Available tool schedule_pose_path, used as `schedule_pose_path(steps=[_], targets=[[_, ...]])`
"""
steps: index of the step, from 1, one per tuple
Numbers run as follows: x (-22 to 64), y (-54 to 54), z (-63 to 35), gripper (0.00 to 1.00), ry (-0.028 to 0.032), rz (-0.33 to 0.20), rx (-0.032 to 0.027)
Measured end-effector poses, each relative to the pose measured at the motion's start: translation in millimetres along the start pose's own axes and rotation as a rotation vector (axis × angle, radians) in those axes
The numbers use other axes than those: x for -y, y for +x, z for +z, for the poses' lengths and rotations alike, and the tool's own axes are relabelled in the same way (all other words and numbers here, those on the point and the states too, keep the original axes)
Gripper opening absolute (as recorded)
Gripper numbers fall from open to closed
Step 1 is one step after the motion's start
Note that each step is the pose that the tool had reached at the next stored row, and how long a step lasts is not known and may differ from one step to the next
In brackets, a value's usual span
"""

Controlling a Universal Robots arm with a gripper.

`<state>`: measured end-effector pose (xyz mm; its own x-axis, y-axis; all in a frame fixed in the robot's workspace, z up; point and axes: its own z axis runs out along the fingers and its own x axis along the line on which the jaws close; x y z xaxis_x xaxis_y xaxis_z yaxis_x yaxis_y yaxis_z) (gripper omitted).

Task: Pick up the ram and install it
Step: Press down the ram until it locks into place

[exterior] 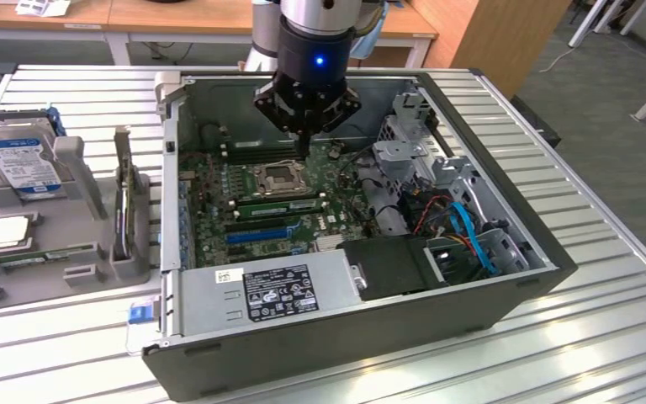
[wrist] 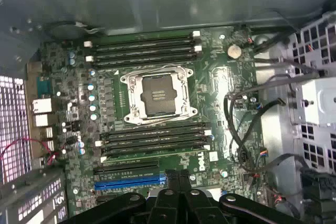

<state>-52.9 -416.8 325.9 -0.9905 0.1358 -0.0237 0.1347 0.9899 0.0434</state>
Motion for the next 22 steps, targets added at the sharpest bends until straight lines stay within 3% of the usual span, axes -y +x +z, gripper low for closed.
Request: schedule_pose_path(steps=[4,22], targets=[[0.0,0.1,0.6,0.1,-0.0014,-0.061,-0.0025],[0.0,0.0,0.6,0.1,-0.0025,-0.106,-0.0046]])
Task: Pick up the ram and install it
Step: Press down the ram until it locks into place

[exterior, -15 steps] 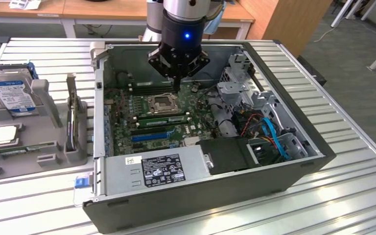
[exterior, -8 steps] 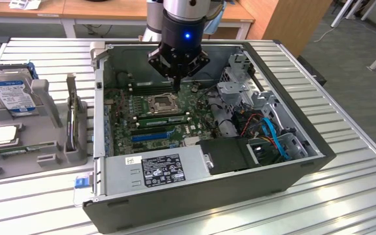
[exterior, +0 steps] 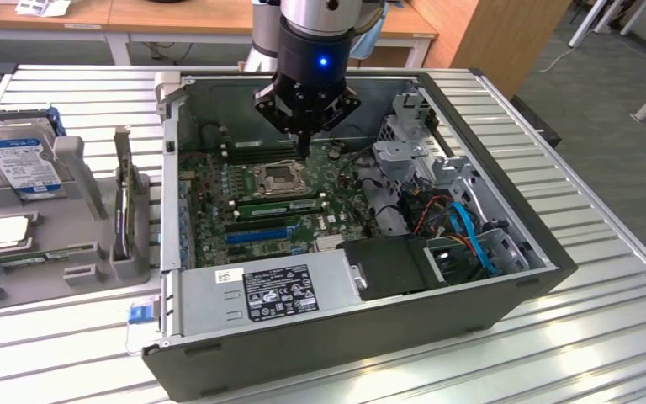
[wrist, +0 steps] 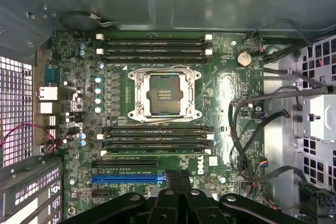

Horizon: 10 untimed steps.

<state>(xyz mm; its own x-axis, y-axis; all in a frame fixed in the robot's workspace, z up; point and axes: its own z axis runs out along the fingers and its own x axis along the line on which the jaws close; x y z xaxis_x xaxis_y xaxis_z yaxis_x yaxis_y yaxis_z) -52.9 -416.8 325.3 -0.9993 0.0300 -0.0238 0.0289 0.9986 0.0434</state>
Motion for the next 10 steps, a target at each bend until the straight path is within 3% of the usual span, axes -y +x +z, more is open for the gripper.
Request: schedule_pose_path(steps=[10], targets=[[0.0,0.0,0.0,0.1,-0.0004,-0.013,-0.0008]])
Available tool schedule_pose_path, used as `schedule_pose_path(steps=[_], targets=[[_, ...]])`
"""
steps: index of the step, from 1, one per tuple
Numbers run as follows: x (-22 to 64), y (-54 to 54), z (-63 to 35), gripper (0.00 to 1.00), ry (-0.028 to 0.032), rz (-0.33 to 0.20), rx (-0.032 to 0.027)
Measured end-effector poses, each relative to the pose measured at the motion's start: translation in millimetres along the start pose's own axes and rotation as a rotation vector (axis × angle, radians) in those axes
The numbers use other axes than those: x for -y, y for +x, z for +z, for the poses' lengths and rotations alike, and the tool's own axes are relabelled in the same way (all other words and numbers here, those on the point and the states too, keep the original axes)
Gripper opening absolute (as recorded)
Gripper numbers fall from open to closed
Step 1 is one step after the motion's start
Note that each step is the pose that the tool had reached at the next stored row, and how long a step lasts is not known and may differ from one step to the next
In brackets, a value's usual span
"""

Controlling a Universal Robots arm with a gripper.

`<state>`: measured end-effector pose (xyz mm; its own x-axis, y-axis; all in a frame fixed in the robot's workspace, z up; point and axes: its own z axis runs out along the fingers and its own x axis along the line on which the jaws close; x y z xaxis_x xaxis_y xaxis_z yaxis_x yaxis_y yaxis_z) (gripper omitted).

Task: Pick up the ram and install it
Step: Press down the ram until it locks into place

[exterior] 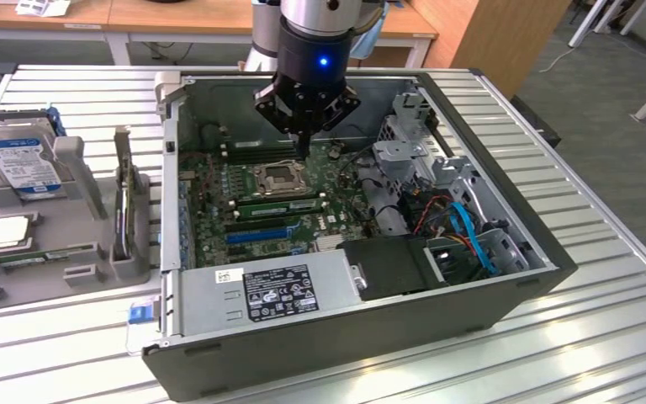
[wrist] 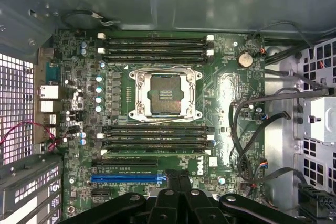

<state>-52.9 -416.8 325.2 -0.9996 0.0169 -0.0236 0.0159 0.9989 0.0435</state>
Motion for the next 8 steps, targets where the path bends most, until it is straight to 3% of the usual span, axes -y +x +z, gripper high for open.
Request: schedule_pose_path(steps=[3,8], targets=[[0.1,0.0,-0.1,0.1,0.0006,-0.001,-0.005],[0.0,0.0,0.1,0.1,0.0005,-0.001,-0.0053]])
